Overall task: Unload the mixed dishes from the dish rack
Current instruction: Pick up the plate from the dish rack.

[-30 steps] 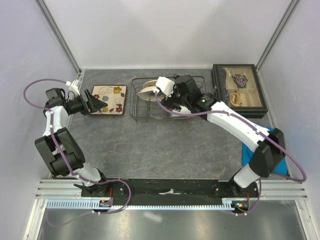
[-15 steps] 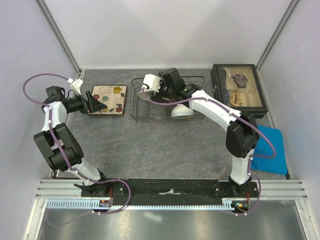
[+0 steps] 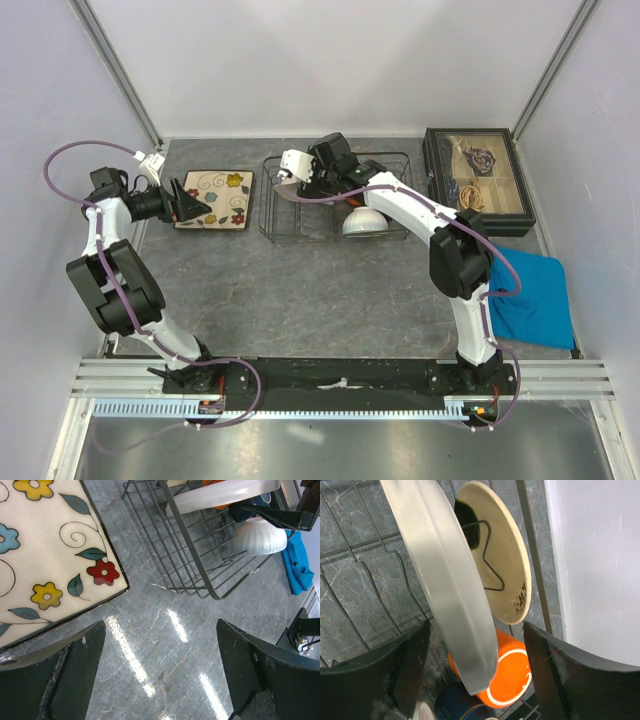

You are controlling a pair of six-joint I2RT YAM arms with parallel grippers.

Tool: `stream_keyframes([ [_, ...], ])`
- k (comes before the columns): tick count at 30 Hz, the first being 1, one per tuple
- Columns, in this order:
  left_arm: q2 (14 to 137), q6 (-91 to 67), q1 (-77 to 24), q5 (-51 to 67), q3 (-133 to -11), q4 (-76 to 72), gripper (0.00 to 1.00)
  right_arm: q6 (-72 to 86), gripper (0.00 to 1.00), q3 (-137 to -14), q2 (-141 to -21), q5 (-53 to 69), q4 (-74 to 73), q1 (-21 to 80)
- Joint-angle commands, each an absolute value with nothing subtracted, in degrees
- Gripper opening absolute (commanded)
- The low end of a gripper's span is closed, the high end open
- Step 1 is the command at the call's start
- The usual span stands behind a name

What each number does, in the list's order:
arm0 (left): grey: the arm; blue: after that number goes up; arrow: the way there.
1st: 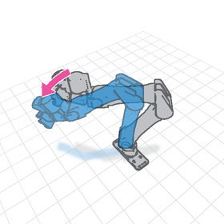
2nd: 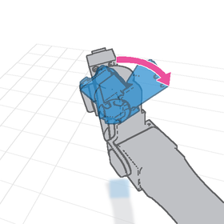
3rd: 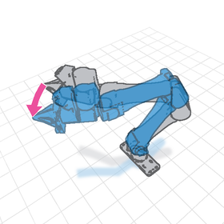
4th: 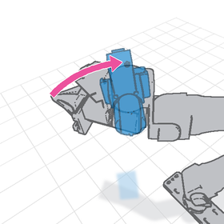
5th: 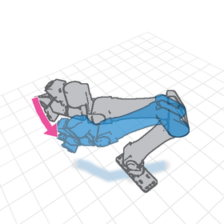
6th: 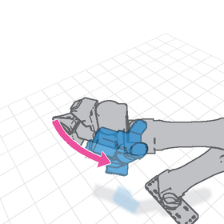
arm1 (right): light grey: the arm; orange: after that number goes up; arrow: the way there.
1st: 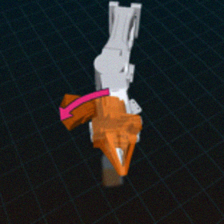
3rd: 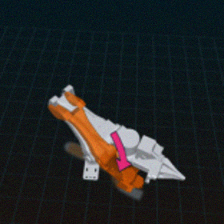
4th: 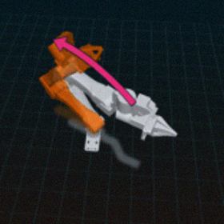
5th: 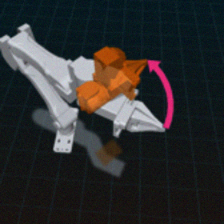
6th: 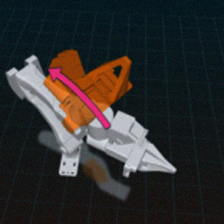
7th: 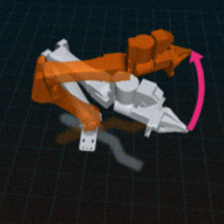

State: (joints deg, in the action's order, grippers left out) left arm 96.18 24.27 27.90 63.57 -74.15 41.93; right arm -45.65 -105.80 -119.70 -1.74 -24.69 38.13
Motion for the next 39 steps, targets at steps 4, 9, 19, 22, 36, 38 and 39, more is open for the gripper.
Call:
stream_keyframes([
  [4, 97.8, 27.1, 28.1, 65.4, -77.6, 42.4, 0.98, -46.9, 0.75, -110.2, -121.5, 1.6, -26.8, 38.1],
  [9, 98.4, 26.9, 28.1, 66.0, -77.9, 42.4, 0.97, -47.4, 0.64, -110.5, -122.0, 1.3, -27.2, 38.1],
  [19, 98.7, 27.0, 28.1, 66.2, -77.5, 42.5, 0.96, -47.5, 0.45, -112.3, -123.0, 0.4, -28.8, 38.1],
  [22, 98.7, 26.9, 28.2, 66.2, -77.5, 42.5, 0.95, -47.7, 0.40, -113.3, -123.1, 0.4, -30.1, 38.1],
  [36, 98.8, 26.9, 28.2, 66.4, -77.7, 42.4, 0.94, -47.6, 0.00, -115.8, -123.2, -1.7, -33.3, 38.9],
  [38, 98.9, 26.9, 28.2, 66.3, -77.6, 42.5, 0.94, -47.5, 0.00, -115.9, -123.0, -2.1, -33.0, 39.4],
  [39, 98.9, 26.8, 28.2, 66.2, -77.7, 42.4, 0.94, -47.5, 0.00, -115.9, -123.0, -3.1, -32.6, 39.5],
])
